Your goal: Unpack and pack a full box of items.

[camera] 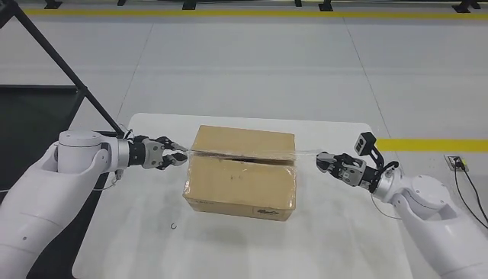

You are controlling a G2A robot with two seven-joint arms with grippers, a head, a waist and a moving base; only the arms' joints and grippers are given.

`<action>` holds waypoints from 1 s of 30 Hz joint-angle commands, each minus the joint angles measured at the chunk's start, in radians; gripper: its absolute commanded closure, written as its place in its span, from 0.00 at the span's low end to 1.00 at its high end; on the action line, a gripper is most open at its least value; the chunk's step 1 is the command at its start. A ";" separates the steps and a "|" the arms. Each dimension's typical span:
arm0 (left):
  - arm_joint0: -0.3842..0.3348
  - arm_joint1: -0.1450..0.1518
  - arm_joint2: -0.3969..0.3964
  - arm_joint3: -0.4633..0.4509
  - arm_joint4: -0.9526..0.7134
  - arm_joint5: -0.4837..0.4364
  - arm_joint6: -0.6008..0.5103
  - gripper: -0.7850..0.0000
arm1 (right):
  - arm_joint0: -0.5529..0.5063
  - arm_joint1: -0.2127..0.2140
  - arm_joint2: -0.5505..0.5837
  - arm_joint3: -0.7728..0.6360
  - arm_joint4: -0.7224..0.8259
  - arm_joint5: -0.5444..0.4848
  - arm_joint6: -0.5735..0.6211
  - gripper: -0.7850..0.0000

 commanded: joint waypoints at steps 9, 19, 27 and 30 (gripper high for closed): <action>0.004 -0.006 -0.016 0.015 0.015 0.001 -0.013 0.70 | 0.000 -0.011 0.008 0.014 -0.007 0.001 0.012 1.00; 0.029 0.010 -0.076 0.028 0.016 -0.003 -0.020 0.52 | -0.005 -0.018 0.025 0.030 -0.015 0.000 0.029 1.00; 0.069 0.020 -0.138 -0.002 -0.053 -0.006 -0.033 0.28 | -0.023 -0.021 0.039 0.015 -0.030 0.006 0.039 1.00; 0.082 0.023 -0.152 -0.019 -0.058 -0.003 -0.025 0.29 | -0.038 -0.020 0.051 -0.003 -0.033 0.003 0.046 1.00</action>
